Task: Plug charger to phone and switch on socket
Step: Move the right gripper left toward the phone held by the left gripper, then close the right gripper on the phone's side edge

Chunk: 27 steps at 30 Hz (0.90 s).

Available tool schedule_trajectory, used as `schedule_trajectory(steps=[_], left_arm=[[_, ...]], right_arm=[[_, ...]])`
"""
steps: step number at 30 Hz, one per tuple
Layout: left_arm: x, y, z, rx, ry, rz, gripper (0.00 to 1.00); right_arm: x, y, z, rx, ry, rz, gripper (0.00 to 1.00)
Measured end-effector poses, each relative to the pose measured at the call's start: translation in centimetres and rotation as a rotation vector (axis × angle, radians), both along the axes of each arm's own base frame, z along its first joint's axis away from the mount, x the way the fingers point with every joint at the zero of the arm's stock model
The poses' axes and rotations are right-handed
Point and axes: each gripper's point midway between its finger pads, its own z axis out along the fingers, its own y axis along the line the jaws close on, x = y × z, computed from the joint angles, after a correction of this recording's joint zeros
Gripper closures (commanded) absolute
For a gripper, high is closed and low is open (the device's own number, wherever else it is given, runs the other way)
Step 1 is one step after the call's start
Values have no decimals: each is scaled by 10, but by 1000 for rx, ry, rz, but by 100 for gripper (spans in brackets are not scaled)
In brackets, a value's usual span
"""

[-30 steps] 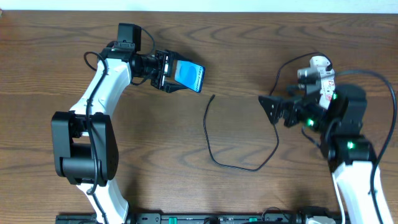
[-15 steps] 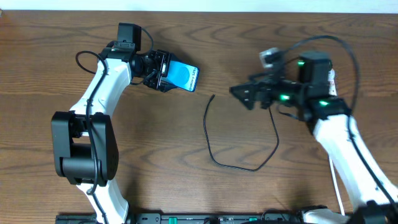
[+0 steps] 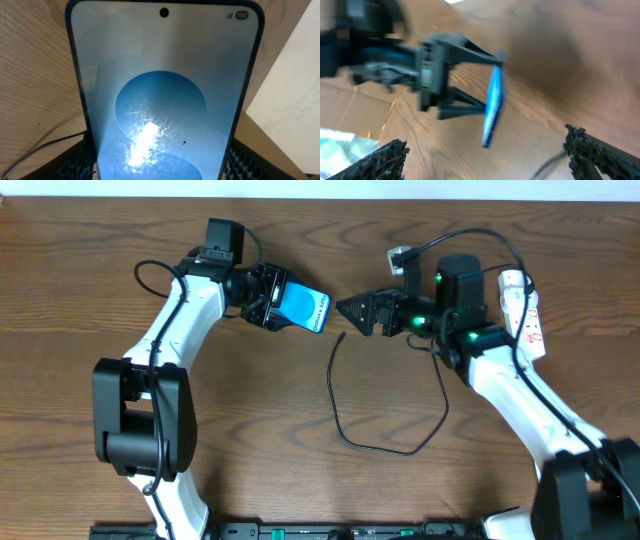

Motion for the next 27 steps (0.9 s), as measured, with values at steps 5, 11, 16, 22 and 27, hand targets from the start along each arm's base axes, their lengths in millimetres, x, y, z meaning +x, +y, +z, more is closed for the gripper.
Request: schedule_trajectory(steps=[5,11,16,22,27], left_arm=[[-2,-5,-1,5,-1,-11,37],[-5,-13,-1,10,-2,-30,37],[-11,-27,-1,12,-3,-60,37],[-17,-39,-1,12,-3,-91,37],[-21,-48,-1,9,-2,-111,37]], right_arm=[[1,5,-41,5,178,-32,1],[-9,23,-51,-4,226,-18,14],[-11,31,-59,-44,245,-56,28],[-13,30,-76,-136,261,-139,37],[-10,32,-78,-176,231,-181,43]])
